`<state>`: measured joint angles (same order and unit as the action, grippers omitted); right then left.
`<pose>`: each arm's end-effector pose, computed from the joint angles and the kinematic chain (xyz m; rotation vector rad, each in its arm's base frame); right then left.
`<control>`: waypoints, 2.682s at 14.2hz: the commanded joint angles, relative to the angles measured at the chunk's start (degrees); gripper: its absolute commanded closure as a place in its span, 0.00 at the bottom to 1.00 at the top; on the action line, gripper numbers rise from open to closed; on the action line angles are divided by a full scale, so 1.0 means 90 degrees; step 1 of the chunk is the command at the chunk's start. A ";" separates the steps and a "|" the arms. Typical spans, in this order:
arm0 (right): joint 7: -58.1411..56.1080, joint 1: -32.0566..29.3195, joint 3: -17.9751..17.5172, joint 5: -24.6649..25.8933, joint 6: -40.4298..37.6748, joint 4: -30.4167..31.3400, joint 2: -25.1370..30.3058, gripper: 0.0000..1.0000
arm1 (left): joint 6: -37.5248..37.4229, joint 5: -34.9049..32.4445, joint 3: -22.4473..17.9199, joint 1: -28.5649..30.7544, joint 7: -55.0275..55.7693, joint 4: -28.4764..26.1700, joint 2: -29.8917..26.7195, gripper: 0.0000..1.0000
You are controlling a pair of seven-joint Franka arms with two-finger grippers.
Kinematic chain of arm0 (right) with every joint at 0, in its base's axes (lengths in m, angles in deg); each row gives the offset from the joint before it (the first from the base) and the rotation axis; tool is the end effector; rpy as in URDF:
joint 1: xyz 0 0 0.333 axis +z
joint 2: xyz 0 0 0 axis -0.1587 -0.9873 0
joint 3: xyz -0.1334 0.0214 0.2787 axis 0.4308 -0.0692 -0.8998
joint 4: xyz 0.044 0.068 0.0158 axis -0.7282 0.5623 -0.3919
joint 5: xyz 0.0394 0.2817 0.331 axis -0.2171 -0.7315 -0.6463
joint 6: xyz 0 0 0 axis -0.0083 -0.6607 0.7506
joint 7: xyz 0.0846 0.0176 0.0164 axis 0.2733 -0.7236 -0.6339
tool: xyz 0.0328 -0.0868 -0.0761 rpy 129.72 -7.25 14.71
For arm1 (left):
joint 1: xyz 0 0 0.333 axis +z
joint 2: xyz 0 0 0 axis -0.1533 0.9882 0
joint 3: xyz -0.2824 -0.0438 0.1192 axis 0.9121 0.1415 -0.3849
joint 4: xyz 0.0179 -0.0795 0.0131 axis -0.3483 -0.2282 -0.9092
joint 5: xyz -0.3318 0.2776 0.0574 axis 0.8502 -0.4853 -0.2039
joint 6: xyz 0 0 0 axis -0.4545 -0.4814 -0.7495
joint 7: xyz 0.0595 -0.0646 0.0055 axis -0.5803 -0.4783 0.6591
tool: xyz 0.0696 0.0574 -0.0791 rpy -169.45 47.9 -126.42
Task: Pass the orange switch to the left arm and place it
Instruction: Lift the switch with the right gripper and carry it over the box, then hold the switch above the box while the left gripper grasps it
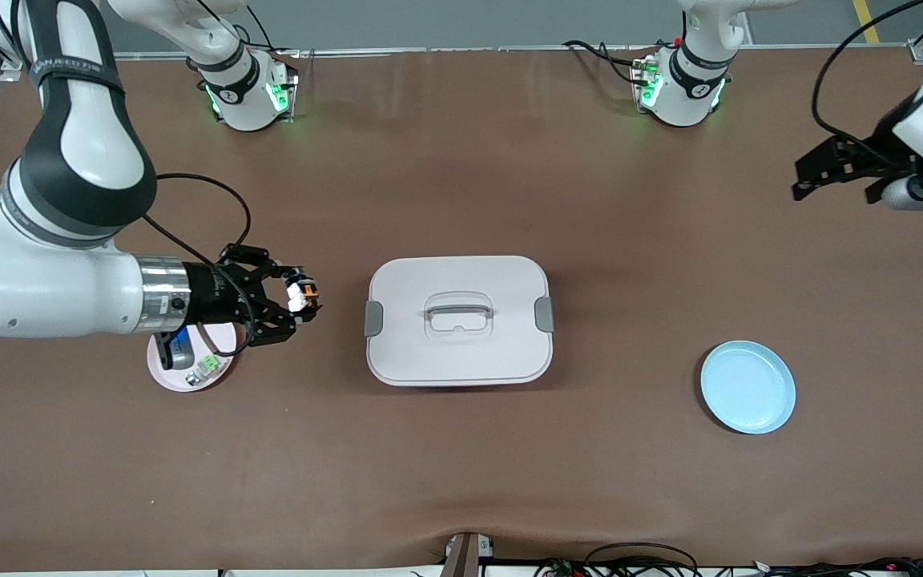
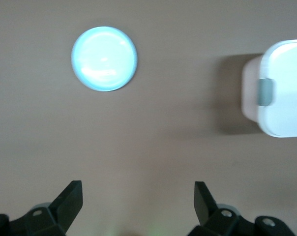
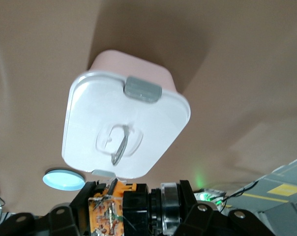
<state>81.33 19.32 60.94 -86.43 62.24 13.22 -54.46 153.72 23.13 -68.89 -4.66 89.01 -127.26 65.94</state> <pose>0.6964 0.2294 0.4731 -2.2039 1.4650 0.8031 0.5806 -0.0837 0.6243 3.0616 -0.0960 -0.0269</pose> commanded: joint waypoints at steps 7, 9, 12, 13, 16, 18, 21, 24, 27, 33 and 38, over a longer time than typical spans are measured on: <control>0.1996 0.0859 -0.0137 -0.0098 0.1392 -0.0357 -0.0084 1.00 | 0.0359 0.1765 0.0455 -0.0509 0.1286 0.0737 0.0996 0.00; 0.2309 0.1064 -0.0128 -0.0089 0.1530 -0.0551 -0.0152 1.00 | 0.0739 0.1765 0.0465 -0.0967 0.1787 0.0827 0.1183 0.00; 0.2943 0.1347 -0.0118 -0.0089 0.1861 -0.0796 -0.0299 1.00 | 0.1335 0.1765 0.0465 -0.1437 0.2100 0.0827 0.1427 0.00; 0.3090 0.1445 -0.0118 -0.0089 0.1968 -0.0796 -0.0299 1.00 | 0.1540 0.1775 0.0475 -0.1535 0.2120 0.0827 0.1515 0.00; 0.3618 0.1815 -0.0118 -0.0089 0.2310 -0.0806 -0.0299 1.00 | 0.1981 0.1814 0.0514 -0.1740 0.2101 0.0817 0.1642 0.00; 0.3677 0.1943 -0.0118 -0.0089 0.2370 -0.0806 -0.0299 1.00 | 0.2030 0.1833 0.0543 -0.1780 0.2053 0.0817 0.1633 0.00; 0.3717 0.2148 -0.0118 -0.0089 0.2623 -0.0787 -0.0358 1.00 | 0.2322 0.2330 0.0543 -0.1770 0.1974 0.0817 0.1633 0.00; 0.3901 0.2363 -0.0118 -0.0089 0.3071 -0.0786 -0.0494 1.00 | 0.2353 0.2847 0.0543 -0.1761 0.1916 0.0808 0.1642 0.00; 0.4155 0.2559 -0.0127 -0.0089 0.3667 -0.0796 -0.0601 1.00 | 0.2353 0.3074 0.0543 -0.1780 0.1662 0.0749 0.1691 0.11; 0.4576 0.2803 -0.0137 -0.0098 0.3805 -0.0913 -0.0612 1.00 | 0.2460 0.3620 0.0533 -0.1614 0.0941 0.0759 0.1896 0.19; 0.5083 0.2910 -0.0157 -0.0098 0.3805 -0.1118 -0.0602 1.00 | 0.2714 0.3640 0.0533 -0.1624 0.0900 0.0759 0.2062 0.25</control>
<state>124.59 44.79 59.43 -86.54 96.60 5.40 -59.15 177.51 54.81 -64.33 -19.40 98.07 -120.84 84.34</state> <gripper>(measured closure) 0.278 0.220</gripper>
